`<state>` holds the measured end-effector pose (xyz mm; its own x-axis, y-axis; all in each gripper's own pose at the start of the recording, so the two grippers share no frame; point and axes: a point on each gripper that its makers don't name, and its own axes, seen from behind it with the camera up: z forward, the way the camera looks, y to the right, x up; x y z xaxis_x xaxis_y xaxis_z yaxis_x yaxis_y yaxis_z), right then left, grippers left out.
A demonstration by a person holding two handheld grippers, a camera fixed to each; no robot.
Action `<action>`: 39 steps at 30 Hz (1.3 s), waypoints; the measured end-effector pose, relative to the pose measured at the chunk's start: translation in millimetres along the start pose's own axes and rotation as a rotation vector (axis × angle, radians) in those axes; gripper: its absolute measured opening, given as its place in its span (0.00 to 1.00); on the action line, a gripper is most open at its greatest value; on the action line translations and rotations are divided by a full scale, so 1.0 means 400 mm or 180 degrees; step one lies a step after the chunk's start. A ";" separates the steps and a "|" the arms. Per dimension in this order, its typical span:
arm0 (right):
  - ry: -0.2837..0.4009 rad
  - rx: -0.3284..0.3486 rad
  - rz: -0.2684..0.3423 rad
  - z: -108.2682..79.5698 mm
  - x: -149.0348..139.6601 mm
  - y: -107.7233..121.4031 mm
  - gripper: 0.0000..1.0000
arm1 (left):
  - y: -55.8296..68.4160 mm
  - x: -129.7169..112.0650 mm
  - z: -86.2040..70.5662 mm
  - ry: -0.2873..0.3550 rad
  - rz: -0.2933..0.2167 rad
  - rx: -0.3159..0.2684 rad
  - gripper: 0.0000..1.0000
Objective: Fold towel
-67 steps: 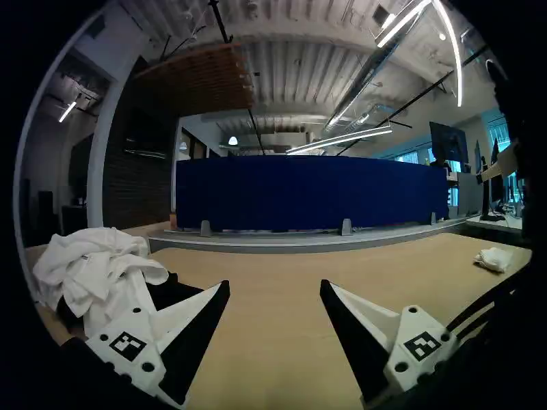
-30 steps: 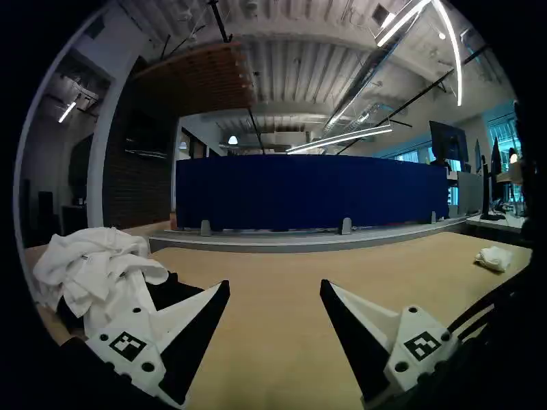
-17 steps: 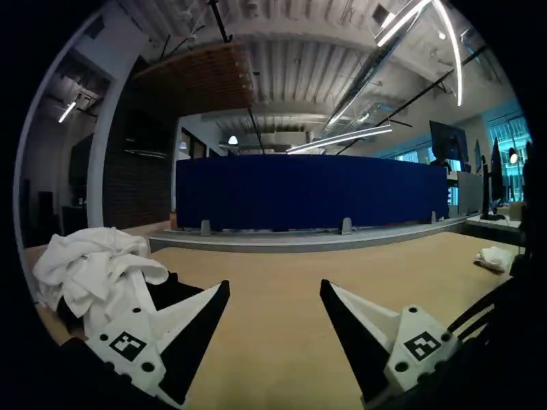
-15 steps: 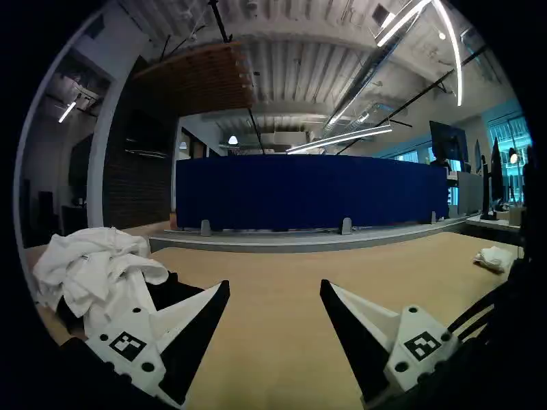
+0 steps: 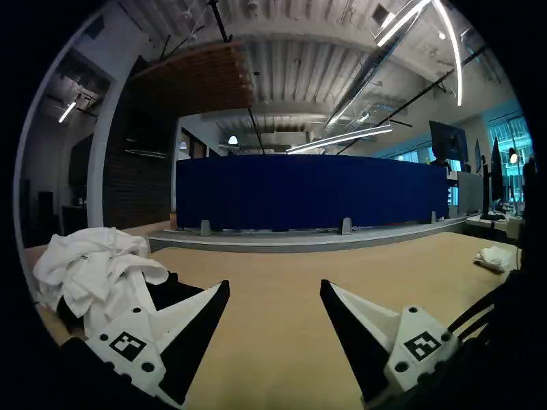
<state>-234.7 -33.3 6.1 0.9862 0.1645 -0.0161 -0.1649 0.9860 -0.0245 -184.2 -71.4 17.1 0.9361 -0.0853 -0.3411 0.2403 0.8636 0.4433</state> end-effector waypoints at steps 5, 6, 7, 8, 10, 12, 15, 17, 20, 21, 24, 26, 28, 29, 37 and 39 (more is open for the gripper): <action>-0.0009 -0.0019 -0.0023 -0.006 -0.022 -0.005 1.00 | -0.001 0.000 0.000 0.0000 0.0000 0.0000 0.98; -0.0010 -0.0019 -0.0037 -0.007 -0.026 -0.006 0.99 | -0.001 0.000 0.000 0.0000 0.0000 0.0000 0.98; -0.0002 -0.0022 -0.0062 -0.008 -0.026 -0.006 1.00 | -0.001 0.001 0.000 0.0000 0.0000 0.0000 0.98; 0.0007 -0.0024 -0.0089 -0.009 -0.026 -0.007 1.00 | -0.001 0.001 0.000 0.0000 0.0000 0.0000 0.99; 0.0020 -0.0026 -0.0138 -0.012 -0.026 -0.010 1.00 | -0.001 0.001 -0.001 0.0000 0.0000 0.0000 0.98; 0.0031 -0.0026 -0.0190 -0.016 -0.026 -0.014 1.00 | -0.001 0.001 -0.001 0.0001 0.0000 0.0000 0.98; 0.0048 -0.0030 -0.0260 -0.023 -0.025 -0.022 1.00 | -0.001 0.001 -0.002 0.0000 0.0000 0.0000 0.98; 0.0056 -0.0037 -0.0296 -0.027 -0.026 -0.024 1.00 | -0.002 0.001 -0.001 0.0001 0.0001 0.0000 0.98; 0.0065 -0.0053 -0.0298 -0.032 -0.024 -0.023 1.00 | -0.002 0.002 -0.001 0.0000 0.0001 0.0000 0.98; 0.0067 -0.0059 -0.0294 -0.034 -0.023 -0.022 1.00 | -0.002 0.002 -0.001 0.0000 0.0000 0.0000 0.98; 0.0068 -0.0057 -0.0296 -0.037 -0.021 -0.021 1.00 | -0.001 0.002 -0.001 0.0001 0.0001 0.0001 0.98; 0.0068 -0.0056 -0.0296 -0.039 -0.020 -0.021 1.00 | -0.002 0.002 -0.001 0.0000 0.0001 0.0001 0.98; 0.0068 -0.0055 -0.0296 -0.040 -0.019 -0.022 1.00 | -0.002 0.002 -0.001 0.0001 0.0001 0.0000 0.98; 0.0068 -0.0054 -0.0296 -0.041 -0.018 -0.023 1.00 | -0.002 0.002 -0.001 0.0001 0.0000 0.0000 0.98; 0.0066 -0.0049 -0.0291 -0.045 -0.014 -0.028 1.00 | -0.002 0.001 0.000 0.0001 0.0001 0.0000 0.98; 0.0065 -0.0049 -0.0293 -0.046 -0.013 -0.028 1.00 | -0.002 0.001 -0.001 0.0001 0.0001 0.0000 0.98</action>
<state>-238.1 -45.8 -12.1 0.9968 0.0726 -0.0336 -0.0739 0.9964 -0.0422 -184.1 -72.0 16.2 0.9361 -0.0850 -0.3412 0.2400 0.8636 0.4434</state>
